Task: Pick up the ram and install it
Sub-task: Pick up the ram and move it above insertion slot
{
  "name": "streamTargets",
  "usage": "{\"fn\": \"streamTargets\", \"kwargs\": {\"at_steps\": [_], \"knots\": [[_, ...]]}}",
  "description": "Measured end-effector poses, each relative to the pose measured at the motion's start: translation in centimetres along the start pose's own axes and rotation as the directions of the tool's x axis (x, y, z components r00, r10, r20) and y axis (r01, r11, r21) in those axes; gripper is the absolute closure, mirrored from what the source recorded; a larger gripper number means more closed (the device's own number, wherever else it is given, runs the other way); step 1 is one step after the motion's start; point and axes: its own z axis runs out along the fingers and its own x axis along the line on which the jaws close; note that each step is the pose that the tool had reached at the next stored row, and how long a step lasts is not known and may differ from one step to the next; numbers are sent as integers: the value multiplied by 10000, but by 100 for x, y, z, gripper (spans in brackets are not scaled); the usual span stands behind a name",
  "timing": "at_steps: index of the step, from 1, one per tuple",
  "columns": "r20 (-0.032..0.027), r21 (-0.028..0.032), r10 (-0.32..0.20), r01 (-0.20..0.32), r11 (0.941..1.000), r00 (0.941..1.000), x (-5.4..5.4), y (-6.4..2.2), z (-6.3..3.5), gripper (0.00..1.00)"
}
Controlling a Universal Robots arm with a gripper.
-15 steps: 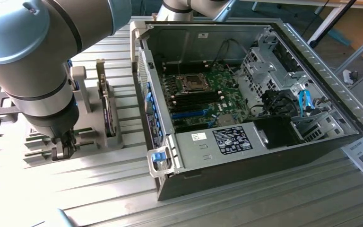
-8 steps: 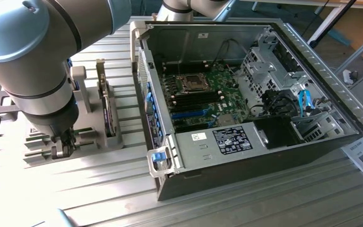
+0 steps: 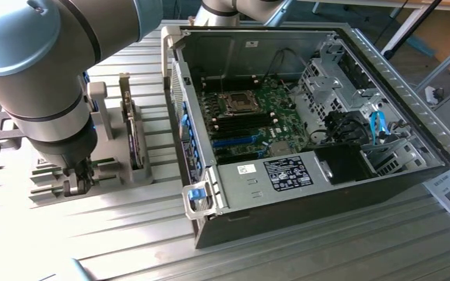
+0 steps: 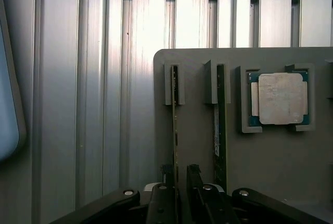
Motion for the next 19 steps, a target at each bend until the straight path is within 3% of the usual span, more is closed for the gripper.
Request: {"fn": "streamTargets", "kwargs": {"at_steps": [8,9,19], "knots": [[0,0,0,0,10000,10000,0,0,0,77],[-2,-1,-1,1,10000,10000,0,0,-1,88],[-1,-1,-1,1,10000,10000,0,0,0,88]]}}
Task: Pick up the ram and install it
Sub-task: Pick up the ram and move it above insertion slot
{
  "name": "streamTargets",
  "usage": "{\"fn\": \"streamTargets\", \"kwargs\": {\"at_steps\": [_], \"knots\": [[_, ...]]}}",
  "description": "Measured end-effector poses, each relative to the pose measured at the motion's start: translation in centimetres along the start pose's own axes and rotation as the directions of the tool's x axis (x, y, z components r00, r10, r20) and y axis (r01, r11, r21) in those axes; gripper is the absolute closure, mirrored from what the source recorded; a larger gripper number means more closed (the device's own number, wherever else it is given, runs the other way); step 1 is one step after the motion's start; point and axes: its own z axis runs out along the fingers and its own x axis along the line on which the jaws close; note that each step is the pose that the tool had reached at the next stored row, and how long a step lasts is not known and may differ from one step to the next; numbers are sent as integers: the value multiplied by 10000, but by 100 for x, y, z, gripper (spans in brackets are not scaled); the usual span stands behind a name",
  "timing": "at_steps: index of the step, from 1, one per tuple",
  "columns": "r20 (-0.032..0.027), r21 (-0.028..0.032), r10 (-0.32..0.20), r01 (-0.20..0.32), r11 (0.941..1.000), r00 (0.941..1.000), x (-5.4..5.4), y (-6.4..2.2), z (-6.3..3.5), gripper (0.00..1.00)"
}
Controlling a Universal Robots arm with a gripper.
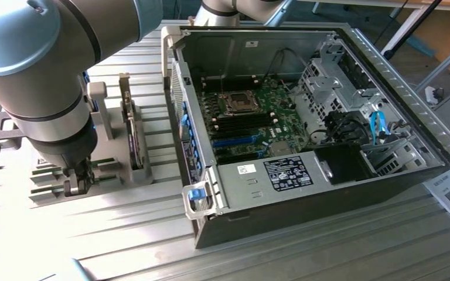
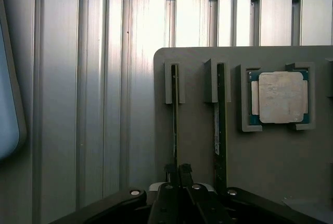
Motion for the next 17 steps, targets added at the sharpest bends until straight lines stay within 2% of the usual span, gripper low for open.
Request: {"fn": "streamTargets", "kwargs": {"at_steps": [17], "knots": [[-2,-3,-94,94,10000,10000,0,0,0,88]]}}
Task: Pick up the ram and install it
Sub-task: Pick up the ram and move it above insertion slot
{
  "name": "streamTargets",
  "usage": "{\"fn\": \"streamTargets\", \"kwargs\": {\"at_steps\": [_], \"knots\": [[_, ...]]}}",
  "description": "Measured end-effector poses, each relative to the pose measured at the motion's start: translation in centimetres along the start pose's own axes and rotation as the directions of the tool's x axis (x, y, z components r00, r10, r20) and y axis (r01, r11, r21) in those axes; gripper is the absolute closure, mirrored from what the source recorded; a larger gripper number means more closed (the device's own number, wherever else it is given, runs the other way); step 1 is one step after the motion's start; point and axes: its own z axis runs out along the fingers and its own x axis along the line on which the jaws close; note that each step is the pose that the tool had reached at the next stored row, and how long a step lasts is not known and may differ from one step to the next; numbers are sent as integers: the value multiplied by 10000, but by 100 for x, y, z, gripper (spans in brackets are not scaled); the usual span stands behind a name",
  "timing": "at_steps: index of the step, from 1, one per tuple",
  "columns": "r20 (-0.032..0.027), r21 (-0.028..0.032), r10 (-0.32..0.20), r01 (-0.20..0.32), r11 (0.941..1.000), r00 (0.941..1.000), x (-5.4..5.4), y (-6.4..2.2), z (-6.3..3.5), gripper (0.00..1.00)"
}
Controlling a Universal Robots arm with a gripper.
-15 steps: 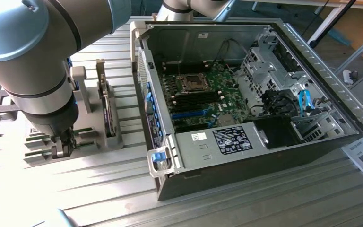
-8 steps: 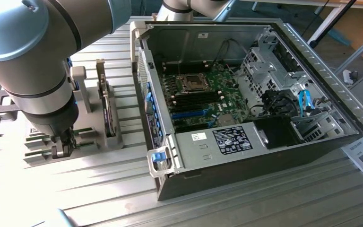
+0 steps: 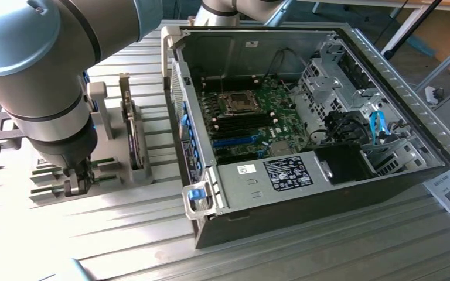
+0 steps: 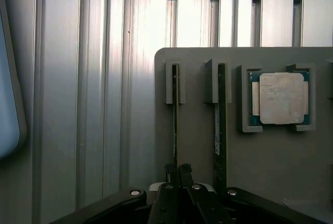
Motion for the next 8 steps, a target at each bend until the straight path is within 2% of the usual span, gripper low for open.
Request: {"fn": "streamTargets", "kwargs": {"at_steps": [8], "knots": [[-4,-4,-140,140,9999,9999,0,0,0,88]]}}
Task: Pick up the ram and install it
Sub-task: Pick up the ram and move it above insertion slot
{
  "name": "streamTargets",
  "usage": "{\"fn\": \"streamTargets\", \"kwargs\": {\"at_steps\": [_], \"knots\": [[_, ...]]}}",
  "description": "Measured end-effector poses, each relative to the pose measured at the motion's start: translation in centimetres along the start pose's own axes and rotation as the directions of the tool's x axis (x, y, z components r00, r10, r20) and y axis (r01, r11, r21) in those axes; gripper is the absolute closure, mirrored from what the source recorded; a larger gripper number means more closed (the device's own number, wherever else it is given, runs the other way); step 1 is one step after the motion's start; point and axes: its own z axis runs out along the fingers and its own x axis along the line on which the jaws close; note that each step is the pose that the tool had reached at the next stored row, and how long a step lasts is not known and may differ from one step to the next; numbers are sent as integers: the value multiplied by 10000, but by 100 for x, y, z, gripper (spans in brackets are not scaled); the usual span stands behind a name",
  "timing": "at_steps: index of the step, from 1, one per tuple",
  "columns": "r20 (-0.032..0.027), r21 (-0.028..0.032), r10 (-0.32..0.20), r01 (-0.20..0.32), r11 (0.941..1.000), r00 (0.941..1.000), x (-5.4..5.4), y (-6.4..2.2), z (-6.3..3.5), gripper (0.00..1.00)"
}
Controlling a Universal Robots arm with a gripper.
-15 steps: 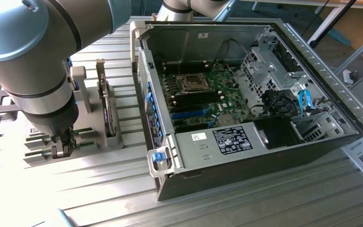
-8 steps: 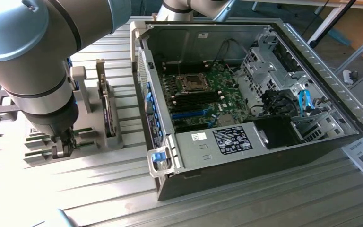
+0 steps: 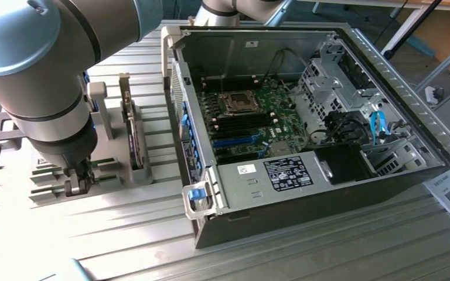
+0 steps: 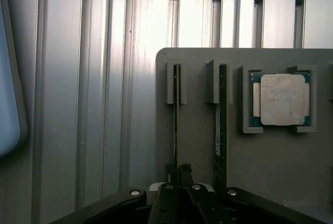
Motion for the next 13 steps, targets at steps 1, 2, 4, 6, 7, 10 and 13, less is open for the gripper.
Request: {"fn": "streamTargets", "kwargs": {"at_steps": [1,2,4,6,7,10,13], "knots": [[-1,0,-17,17,10000,10000,0,0,0,88],[-1,-1,-35,35,10000,10000,0,0,0,88],[-1,-2,-46,46,10000,10000,0,0,0,88],[-1,-2,-46,46,10000,10000,0,0,0,88],[-2,-2,-46,46,10000,10000,0,0,0,88],[-1,0,-47,47,10000,10000,0,0,-1,88],[-2,-2,-46,46,10000,10000,0,0,-9,88]]}}
